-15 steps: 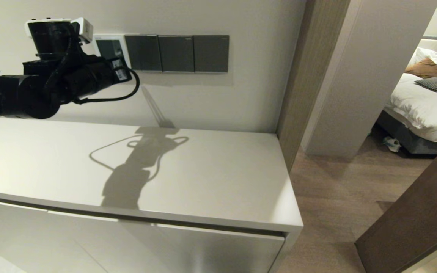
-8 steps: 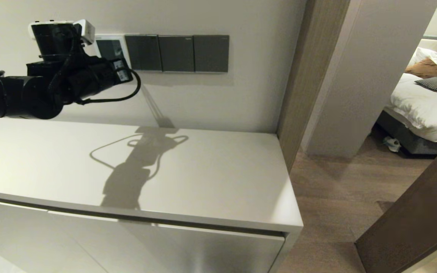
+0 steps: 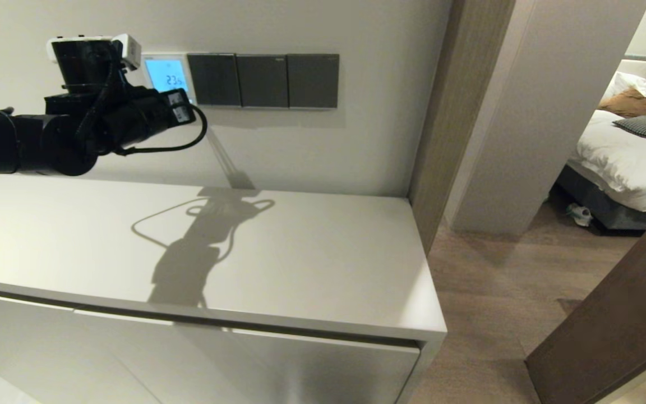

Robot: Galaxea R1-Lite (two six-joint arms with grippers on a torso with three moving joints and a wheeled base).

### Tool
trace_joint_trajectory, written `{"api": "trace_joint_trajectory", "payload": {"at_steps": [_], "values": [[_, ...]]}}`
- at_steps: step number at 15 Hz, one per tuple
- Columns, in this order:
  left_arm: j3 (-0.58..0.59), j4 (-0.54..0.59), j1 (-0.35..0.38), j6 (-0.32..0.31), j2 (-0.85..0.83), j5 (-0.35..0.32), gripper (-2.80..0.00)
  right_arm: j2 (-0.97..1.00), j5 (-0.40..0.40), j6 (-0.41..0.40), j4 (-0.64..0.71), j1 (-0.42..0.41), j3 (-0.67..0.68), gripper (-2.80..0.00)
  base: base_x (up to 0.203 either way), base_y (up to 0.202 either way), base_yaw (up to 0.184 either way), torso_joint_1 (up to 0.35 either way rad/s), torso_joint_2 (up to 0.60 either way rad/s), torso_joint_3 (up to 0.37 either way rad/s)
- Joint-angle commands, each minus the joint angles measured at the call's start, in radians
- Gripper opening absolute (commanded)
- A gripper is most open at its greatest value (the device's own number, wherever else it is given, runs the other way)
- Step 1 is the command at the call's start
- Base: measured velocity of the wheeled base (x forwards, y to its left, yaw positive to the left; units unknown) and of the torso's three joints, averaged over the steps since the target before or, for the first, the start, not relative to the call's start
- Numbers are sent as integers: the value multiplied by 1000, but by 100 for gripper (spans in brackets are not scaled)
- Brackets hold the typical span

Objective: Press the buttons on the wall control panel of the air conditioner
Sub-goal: Turn on the central air conditioner

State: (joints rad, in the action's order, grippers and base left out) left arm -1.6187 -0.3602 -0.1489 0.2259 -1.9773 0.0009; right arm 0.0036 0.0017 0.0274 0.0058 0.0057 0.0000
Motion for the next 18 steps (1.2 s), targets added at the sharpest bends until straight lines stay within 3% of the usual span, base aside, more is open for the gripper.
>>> {"api": "trace_joint_trajectory", "payload": {"at_steps": [1, 11, 18], "values": [[9, -4, 0, 1, 14, 1, -280, 1, 1, 0, 0, 0, 2, -280, 0, 0, 0, 0, 0, 0], [77, -16, -11, 0, 97, 5, -280, 1, 1, 0, 0, 0, 2, -280, 0, 0, 0, 0, 0, 0], [57, -6, 37, 0, 80, 1, -280, 1, 0, 0, 0, 0, 2, -280, 0, 0, 0, 0, 0, 0]]}}
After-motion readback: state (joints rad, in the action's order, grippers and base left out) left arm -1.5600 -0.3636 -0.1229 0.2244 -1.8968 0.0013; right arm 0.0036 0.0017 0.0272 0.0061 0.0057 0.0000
